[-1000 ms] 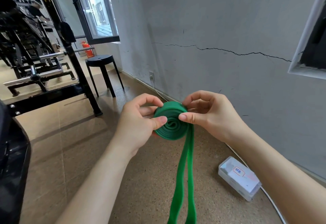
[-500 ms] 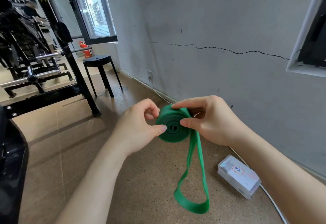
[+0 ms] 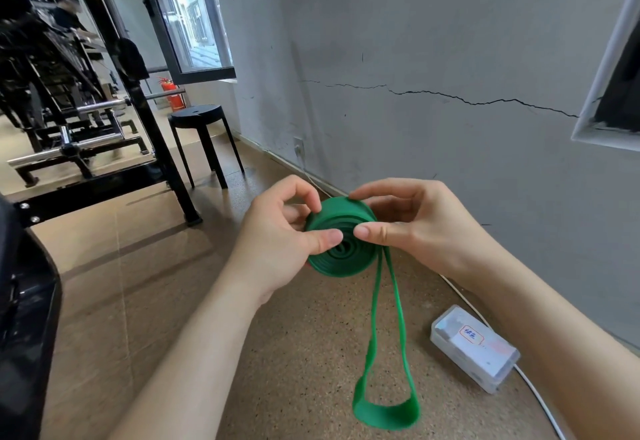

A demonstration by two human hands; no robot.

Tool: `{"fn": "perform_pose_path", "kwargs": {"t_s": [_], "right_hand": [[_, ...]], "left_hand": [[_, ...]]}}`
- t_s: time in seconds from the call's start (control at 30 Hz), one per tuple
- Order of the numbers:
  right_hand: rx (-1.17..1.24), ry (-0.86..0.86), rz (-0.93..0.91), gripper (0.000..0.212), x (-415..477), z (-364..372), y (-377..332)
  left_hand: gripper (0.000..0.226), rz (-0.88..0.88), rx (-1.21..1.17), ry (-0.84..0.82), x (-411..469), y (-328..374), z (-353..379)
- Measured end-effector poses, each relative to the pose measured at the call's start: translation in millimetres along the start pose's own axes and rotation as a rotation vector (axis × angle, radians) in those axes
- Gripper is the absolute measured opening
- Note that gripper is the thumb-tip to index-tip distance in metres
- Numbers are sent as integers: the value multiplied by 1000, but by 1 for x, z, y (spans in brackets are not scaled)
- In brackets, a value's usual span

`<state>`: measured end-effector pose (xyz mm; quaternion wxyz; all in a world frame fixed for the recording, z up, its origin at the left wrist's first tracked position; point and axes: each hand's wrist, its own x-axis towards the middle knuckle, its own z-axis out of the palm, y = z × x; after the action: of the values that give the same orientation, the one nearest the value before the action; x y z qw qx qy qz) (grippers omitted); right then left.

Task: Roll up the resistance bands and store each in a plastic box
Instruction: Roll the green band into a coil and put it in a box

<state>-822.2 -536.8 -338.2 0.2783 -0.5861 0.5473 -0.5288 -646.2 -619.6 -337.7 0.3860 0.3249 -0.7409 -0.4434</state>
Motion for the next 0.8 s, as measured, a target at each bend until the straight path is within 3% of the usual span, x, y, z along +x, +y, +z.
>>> {"fn": "perform_pose_path", "kwargs": {"t_s": [0.33, 0.43, 0.53, 0.7, 0.8], "right_hand": [[-283, 24, -22, 34, 1, 2, 1], [-299, -27, 37, 40, 1, 0, 0], [-194, -63, 86, 32, -1, -2, 0], [-109, -20, 79, 28, 0, 1, 3], [-166, -16, 29, 37, -1, 3, 2]], "left_hand": [[32, -140, -93, -177, -3, 4, -1], [29, -119, 4, -131, -2, 0, 0], [32, -92, 63, -72, -1, -5, 1], [39, -102, -14, -6, -1, -3, 2], [25, -133, -131, 35, -1, 0, 2]]}}
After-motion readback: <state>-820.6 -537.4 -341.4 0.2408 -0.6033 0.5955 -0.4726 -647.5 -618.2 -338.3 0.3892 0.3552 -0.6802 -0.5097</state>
